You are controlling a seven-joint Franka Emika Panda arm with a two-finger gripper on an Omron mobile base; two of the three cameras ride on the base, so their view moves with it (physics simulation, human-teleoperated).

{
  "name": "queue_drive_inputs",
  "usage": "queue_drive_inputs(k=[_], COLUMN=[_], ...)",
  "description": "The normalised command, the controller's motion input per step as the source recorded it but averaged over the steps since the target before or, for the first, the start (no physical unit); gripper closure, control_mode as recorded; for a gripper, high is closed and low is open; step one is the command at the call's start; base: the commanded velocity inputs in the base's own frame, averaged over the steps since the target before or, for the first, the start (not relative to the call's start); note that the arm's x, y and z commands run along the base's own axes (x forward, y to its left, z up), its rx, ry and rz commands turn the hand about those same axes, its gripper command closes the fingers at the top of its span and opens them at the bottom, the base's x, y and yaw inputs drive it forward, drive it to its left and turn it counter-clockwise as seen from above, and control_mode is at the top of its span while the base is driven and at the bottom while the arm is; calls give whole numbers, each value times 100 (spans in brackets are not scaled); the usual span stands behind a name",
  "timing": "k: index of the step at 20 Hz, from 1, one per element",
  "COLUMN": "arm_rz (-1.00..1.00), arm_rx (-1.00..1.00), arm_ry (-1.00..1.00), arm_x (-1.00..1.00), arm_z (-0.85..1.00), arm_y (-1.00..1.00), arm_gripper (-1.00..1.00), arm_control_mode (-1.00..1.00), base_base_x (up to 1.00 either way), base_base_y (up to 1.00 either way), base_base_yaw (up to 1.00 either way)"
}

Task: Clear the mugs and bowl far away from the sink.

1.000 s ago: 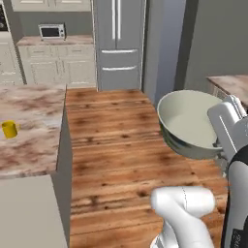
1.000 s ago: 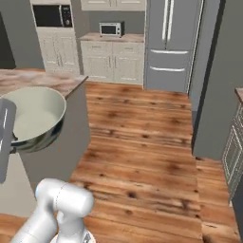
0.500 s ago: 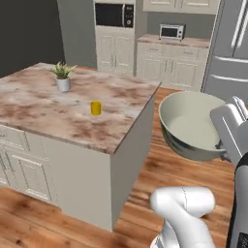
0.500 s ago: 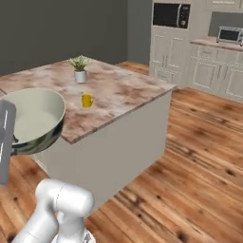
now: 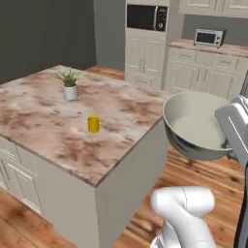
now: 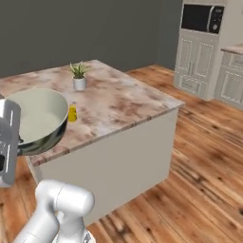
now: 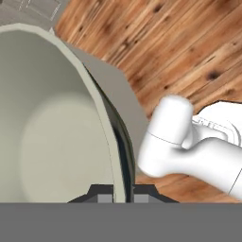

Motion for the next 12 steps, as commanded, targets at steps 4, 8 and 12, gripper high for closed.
queue_drive_inputs(k=[4, 8, 12], arm_rz=[0, 0, 0], arm_rx=[0, 0, 0], arm_ry=[0, 0, 0], arm_x=[0, 0, 0], arm_z=[0, 0, 0], arm_y=[0, 0, 0], arm_gripper=[100, 100, 100], arm_control_mode=[100, 100, 100], base_base_x=[85, 100, 100], base_base_y=[-100, -100, -97], base_base_yaw=[21, 14, 12])
